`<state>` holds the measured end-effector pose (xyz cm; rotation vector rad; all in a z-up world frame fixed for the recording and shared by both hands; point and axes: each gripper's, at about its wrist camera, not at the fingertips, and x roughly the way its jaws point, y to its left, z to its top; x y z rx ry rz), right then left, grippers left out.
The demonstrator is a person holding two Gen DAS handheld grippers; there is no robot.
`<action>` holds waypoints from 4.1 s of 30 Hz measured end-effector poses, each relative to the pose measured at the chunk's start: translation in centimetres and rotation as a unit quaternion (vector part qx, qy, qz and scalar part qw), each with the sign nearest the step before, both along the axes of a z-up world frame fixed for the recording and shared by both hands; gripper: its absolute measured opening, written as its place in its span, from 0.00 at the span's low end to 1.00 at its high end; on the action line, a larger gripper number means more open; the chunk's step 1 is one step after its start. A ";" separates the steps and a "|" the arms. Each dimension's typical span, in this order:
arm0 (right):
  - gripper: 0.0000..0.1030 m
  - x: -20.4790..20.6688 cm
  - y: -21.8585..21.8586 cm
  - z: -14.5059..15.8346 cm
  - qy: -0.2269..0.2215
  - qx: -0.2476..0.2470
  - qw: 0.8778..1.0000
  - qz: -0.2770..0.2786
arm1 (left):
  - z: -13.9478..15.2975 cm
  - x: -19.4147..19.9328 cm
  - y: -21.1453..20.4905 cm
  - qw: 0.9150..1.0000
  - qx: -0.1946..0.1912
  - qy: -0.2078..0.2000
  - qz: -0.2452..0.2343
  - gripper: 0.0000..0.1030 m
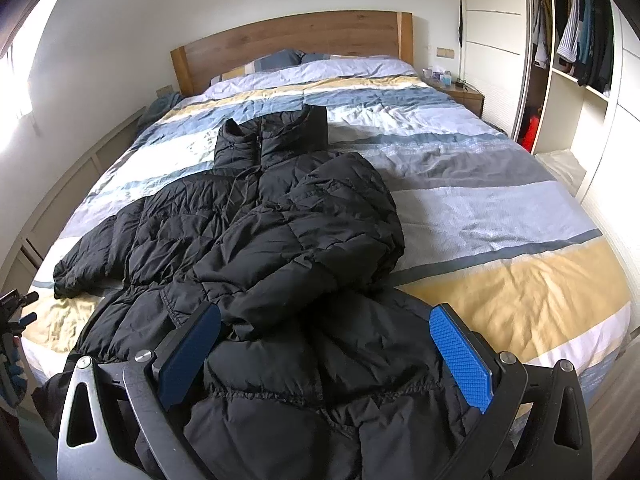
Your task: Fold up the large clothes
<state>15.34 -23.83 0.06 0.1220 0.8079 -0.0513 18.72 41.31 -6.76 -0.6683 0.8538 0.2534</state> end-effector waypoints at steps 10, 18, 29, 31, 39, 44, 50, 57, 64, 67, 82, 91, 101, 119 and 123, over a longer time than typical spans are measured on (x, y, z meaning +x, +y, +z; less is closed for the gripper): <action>1.00 1.3 0.7 0.3 0.006 -0.008 1.000 -0.015 | -3.2 1.8 4.3 0.999 -0.032 0.015 0.026 0.63; 1.00 2.8 2.2 -0.1 0.015 -0.014 1.000 -0.014 | -4.9 3.4 6.8 0.997 -0.068 0.011 0.033 0.63; 1.00 4.7 3.0 -0.7 0.032 -0.023 0.999 -0.016 | -7.8 6.3 8.4 0.991 -0.127 0.009 0.050 0.63; 1.00 5.0 2.9 -1.2 0.038 -0.024 0.999 -0.018 | -8.2 6.9 8.6 0.989 -0.139 0.006 0.053 0.63; 1.00 5.8 2.0 -2.4 0.052 -0.025 0.998 -0.027 | -10.0 8.8 9.6 0.982 -0.173 0.004 0.074 0.63; 1.00 5.9 1.1 -2.9 0.057 -0.023 0.998 -0.035 | -10.4 10.0 10.7 0.978 -0.190 -0.008 0.088 0.61; 1.00 5.9 0.3 -3.5 0.061 -0.020 0.997 -0.041 | -10.5 11.1 11.6 0.973 -0.208 -0.013 0.095 0.40; 1.00 5.6 -0.2 -3.5 0.060 -0.018 0.997 -0.043 | -10.3 11.1 11.0 0.971 -0.218 -0.022 0.090 0.18; 1.00 5.0 -0.8 -3.1 0.053 -0.014 0.997 -0.047 | -8.4 11.4 10.6 0.978 -0.194 -0.029 0.076 0.10; 1.00 4.7 -1.0 -2.9 0.050 -0.013 0.998 -0.046 | -7.3 11.6 10.1 0.981 -0.179 -0.032 0.068 0.10; 1.00 3.1 -2.1 -1.7 0.027 0.007 0.999 -0.045 | 0.3 11.3 6.7 0.990 -0.121 -0.065 0.024 0.10; 1.00 1.9 -3.1 -0.7 0.007 0.023 0.999 -0.045 | 5.4 11.5 2.4 0.993 -0.082 -0.088 -0.020 0.10; 1.00 0.4 -5.0 0.3 -0.015 0.038 0.998 -0.051 | 10.6 12.7 -4.1 0.989 -0.049 -0.115 -0.075 0.09; 1.00 -0.9 -8.5 -0.7 -0.026 0.067 0.996 -0.058 | 13.2 12.7 -20.2 0.975 0.027 -0.102 -0.193 0.09; 1.00 -1.4 -9.6 -1.7 -0.024 0.080 0.994 -0.064 | 12.5 12.5 -24.3 0.969 0.046 -0.090 -0.224 0.09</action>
